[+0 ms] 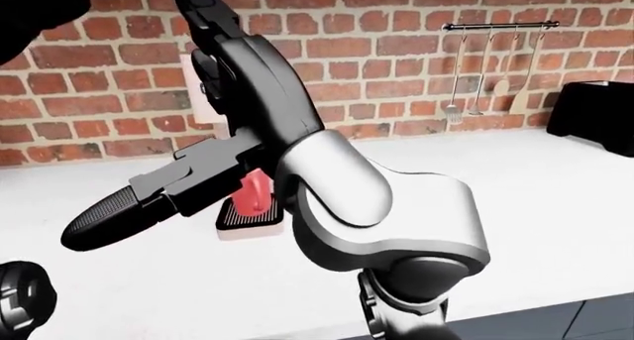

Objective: Press the button on the coffee machine to serve coffee.

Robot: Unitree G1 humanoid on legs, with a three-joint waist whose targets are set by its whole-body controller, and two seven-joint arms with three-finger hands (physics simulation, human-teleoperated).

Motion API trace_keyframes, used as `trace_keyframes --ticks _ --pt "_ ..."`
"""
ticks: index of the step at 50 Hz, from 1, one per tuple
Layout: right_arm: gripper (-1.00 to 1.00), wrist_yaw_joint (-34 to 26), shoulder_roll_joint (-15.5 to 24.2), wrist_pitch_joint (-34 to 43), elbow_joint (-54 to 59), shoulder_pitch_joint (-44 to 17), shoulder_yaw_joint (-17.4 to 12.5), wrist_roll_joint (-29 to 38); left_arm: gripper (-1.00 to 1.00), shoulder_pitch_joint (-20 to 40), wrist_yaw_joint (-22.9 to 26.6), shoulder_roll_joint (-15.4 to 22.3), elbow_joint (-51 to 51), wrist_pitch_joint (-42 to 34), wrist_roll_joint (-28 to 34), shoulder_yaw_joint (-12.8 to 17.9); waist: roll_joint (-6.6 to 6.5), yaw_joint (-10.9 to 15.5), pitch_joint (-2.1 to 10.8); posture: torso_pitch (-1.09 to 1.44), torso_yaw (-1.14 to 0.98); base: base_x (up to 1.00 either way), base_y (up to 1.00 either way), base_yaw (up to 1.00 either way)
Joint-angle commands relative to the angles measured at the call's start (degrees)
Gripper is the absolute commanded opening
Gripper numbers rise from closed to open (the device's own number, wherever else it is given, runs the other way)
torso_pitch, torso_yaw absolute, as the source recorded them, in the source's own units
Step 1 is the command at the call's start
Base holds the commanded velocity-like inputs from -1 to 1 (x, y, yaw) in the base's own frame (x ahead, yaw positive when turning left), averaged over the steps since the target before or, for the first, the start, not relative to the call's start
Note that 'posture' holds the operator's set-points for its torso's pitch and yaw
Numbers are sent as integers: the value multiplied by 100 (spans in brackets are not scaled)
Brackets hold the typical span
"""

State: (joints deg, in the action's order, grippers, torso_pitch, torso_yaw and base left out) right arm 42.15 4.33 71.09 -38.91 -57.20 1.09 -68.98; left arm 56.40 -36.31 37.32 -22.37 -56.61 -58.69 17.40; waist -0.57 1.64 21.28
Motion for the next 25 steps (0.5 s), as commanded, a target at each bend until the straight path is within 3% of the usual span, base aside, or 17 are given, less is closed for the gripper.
trace_keyframes --ticks 1,12,25 --pt "100 -45 4 -47 -29 -131 -109 64 100 145 13 41 -12 112 31 38 -35 -2 -16 -63 0 0 0 0" --pt "100 -376 -53 190 -186 188 -40 281 100 141 30 17 -10 109 64 36 -33 -6 -6 -63 0 0 0 0" --pt "100 -1415 -383 209 -186 658 251 1550 100 130 28 17 -34 106 55 40 -50 -13 10 -63 0 0 0 0"
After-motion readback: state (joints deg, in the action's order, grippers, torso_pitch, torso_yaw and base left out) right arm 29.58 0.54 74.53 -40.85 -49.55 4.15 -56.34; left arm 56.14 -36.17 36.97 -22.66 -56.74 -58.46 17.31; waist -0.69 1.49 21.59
